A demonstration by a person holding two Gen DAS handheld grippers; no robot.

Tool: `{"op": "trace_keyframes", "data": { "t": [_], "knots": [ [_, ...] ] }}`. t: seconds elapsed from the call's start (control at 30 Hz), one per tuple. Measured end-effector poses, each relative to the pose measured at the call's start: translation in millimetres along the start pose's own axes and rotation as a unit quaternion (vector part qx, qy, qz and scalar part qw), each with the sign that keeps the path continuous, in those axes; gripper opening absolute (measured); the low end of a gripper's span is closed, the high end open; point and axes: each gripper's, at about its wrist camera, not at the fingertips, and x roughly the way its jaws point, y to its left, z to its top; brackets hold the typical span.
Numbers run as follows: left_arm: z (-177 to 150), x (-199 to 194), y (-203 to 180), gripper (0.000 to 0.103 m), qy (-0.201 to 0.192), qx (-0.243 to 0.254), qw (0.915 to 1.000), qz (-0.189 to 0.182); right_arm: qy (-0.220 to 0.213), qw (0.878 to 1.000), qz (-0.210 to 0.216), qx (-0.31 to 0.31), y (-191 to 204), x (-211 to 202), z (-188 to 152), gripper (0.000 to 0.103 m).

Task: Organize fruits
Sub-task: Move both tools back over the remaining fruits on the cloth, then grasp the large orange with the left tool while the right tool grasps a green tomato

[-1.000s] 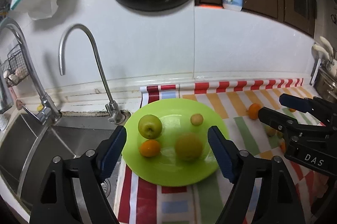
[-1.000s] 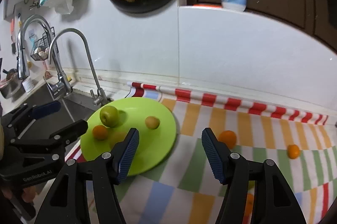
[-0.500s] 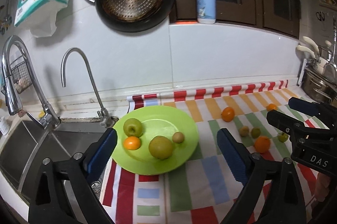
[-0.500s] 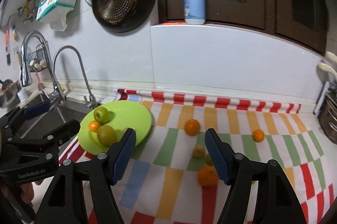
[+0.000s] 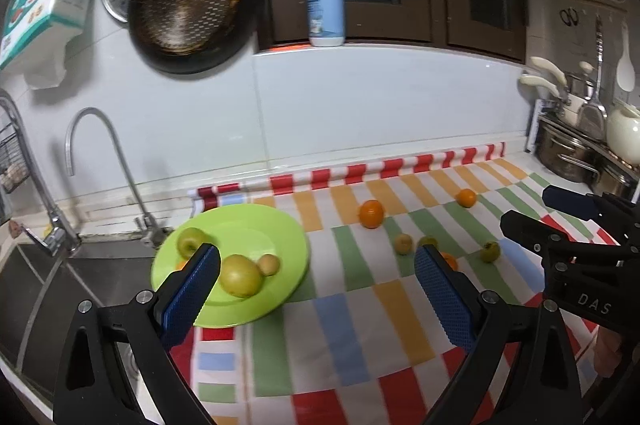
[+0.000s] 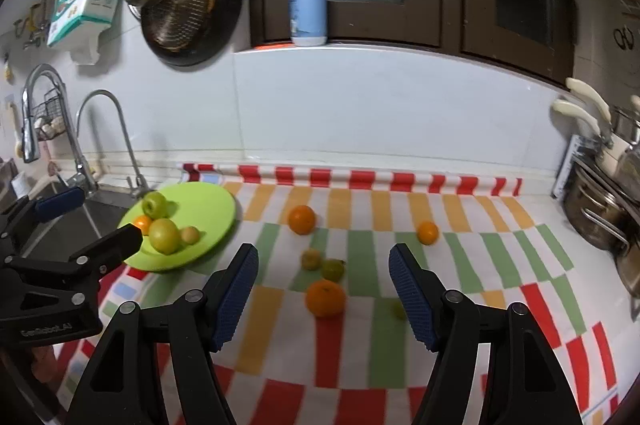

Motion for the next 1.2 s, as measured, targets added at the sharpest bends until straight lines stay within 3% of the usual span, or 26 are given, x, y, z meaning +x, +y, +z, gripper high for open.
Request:
{"op": "trace_keyframes", "data": {
  "t": [0.5,0.8,1.2],
  "knots": [
    [-4.6,43.9,-62.9,0.098,0.013,0.048,0.9958,-0.077,0.023,0.999,-0.037,0.002,-57.3,14.6,-16.0,0.068],
    [-18.6,83.1,-85.0,0.084,0.056,0.065,0.9906,-0.106,0.069,0.997,-0.031,0.014,-78.9,50.3,-35.5,0.068],
    [-29.8,131.2,-105.3,0.06,0.121,0.071,0.978,-0.155,0.126,0.992,-0.003,0.016,-87.4,98.1,-52.7,0.055]
  ]
}}
